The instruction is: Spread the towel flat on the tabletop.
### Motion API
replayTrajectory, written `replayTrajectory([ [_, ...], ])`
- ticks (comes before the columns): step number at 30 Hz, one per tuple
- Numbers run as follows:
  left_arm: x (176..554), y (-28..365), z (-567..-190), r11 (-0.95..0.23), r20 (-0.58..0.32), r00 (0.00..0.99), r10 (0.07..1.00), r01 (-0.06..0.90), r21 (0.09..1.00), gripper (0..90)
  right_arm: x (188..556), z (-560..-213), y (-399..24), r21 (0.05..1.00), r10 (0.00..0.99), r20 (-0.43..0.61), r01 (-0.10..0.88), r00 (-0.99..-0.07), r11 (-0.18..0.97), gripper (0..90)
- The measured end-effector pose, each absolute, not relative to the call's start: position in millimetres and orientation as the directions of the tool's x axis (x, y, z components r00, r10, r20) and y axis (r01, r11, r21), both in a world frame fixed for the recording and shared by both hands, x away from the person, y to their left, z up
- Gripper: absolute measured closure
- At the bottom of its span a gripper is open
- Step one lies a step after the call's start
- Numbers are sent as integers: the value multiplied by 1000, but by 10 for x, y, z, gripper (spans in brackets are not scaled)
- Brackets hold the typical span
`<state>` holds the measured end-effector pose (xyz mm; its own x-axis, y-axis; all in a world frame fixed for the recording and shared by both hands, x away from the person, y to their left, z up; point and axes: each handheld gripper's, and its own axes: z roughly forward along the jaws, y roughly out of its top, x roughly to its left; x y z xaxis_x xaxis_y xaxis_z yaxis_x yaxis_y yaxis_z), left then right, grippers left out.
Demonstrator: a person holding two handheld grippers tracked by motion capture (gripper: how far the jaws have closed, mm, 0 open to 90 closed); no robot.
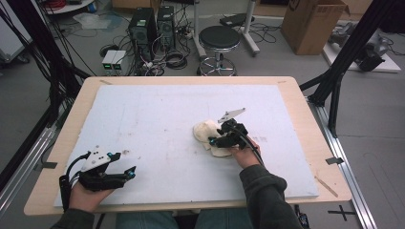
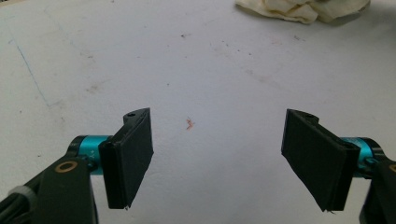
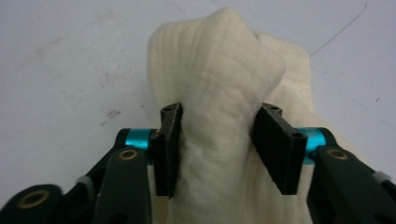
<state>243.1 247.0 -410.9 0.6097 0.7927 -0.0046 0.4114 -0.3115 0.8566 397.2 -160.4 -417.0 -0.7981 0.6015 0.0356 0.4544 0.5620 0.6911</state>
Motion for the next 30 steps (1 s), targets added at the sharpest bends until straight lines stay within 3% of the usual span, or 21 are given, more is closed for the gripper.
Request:
replayTrajectory([
  [11,2433,2457,-4113,-319,-1,615,788,409,855,253,4067,-4281,-1623,664,601,103,504,-792,552,756],
  [30,2427,2441,-4116,-318,0,614,789,409,855,253,3889,-3923,-1642,764,600,155,480,-785,430,779],
])
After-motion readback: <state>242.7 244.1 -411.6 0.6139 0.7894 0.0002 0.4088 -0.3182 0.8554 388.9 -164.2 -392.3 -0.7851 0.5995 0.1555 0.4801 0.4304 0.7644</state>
